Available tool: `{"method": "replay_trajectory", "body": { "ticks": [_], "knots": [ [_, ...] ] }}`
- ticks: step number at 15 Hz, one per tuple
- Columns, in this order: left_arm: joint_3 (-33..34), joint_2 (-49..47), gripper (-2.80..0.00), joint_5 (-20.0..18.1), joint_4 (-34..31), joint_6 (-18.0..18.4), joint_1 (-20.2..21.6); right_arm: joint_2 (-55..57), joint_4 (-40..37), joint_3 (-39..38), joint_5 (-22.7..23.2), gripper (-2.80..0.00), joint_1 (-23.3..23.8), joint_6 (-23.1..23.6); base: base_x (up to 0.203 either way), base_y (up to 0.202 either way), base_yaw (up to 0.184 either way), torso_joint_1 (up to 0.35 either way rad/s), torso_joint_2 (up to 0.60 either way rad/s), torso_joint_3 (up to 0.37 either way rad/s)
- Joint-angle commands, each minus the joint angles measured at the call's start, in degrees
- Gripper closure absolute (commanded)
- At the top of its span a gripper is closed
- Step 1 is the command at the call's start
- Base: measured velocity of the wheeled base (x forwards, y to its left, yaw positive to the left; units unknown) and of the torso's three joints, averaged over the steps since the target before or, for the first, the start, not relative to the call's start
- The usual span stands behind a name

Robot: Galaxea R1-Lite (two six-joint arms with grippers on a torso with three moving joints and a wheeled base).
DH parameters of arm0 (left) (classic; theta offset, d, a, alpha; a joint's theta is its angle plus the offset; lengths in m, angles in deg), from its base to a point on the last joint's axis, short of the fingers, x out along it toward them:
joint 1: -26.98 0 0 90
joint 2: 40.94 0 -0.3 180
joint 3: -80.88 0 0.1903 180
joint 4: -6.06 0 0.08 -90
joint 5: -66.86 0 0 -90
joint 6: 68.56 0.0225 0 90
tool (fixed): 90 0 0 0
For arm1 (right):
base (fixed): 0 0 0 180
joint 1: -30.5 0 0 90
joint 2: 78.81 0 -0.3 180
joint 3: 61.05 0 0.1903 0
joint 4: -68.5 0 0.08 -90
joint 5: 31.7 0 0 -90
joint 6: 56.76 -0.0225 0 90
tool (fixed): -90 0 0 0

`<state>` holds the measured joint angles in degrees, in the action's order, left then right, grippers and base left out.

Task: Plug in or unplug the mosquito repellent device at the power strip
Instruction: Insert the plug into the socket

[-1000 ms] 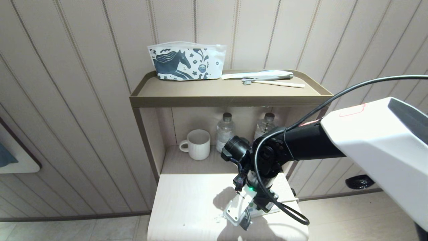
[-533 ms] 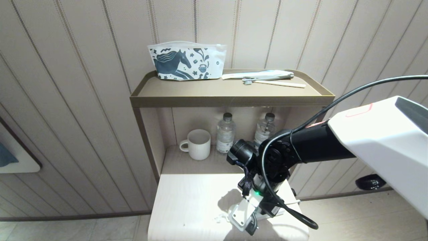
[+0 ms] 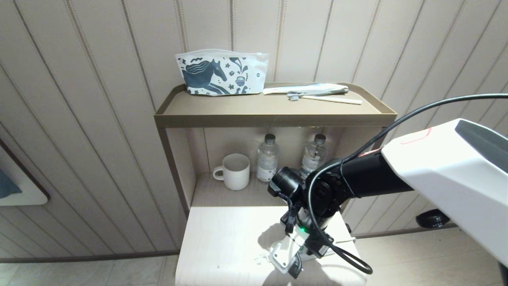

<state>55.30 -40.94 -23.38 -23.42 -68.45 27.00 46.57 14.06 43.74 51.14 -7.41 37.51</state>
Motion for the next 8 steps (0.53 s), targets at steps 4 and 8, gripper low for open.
{"method": "replay_trajectory", "body": {
  "ticks": [4, 8],
  "knots": [
    [-0.1, -0.1, 0.0, 0.0, 0.0, 0.0, 0.0, 0.6, 3.4, -3.0, 0.5, 0.0, 0.1, 0.4, 0.0, 0.0, 0.0, 0.0, 0.0, 0.0],
    [0.0, -0.1, 0.0, 0.0, 0.0, 0.0, 0.0, -2.4, 3.0, -3.2, 0.3, 0.0, -0.1, -0.4, 0.0, 0.0, 0.0, 0.0, 0.0, 0.0]
  ]
}}
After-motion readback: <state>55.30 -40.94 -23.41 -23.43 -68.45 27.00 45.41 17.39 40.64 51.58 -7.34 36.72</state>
